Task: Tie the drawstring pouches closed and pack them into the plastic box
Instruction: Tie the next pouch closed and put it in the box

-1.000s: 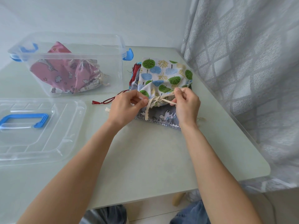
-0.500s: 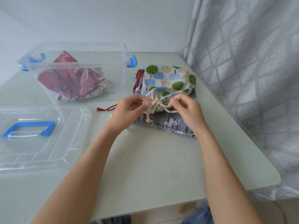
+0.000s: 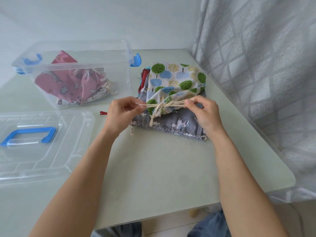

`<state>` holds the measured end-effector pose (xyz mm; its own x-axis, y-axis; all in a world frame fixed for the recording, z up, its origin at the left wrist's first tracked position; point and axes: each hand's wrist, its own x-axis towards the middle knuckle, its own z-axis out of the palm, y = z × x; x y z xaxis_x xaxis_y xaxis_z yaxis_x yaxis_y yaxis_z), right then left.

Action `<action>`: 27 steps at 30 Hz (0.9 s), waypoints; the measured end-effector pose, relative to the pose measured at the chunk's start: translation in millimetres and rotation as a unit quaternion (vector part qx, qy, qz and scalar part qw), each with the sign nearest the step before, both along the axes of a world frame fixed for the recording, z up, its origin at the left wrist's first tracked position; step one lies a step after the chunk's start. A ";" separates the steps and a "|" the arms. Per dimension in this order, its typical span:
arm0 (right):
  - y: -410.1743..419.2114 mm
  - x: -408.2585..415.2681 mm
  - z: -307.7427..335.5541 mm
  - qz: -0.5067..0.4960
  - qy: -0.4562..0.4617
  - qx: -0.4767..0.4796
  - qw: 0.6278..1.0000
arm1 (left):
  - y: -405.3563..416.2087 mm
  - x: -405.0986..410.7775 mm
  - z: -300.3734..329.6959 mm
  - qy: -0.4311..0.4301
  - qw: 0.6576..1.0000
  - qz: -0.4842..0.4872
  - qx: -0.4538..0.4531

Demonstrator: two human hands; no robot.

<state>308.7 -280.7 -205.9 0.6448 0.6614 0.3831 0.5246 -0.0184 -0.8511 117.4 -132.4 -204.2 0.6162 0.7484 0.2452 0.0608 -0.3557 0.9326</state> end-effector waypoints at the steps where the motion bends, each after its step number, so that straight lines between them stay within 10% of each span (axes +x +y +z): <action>1: -0.8 -0.1 0.8 0.004 -0.006 -0.002 1.000 | -0.3 0.6 -0.2 -0.002 1.000 -0.002 0.001; 10: -13.8 0.6 23.8 0.119 0.094 0.051 0.987 | -17.4 3.6 19.7 -0.073 0.996 -0.056 -0.018; 17: -7.2 -2.9 14.1 0.068 -0.147 -0.086 0.983 | -29.3 27.9 -10.0 0.105 0.949 -0.086 0.285; 23: 0.2 -20.6 10.0 0.122 -0.260 -0.260 0.922 | -25.6 25.0 -15.7 0.098 0.954 -0.074 0.273; 27: 9.1 -27.2 16.0 0.055 -0.316 -0.210 0.924 | -23.2 19.6 -7.5 0.086 0.965 -0.076 0.237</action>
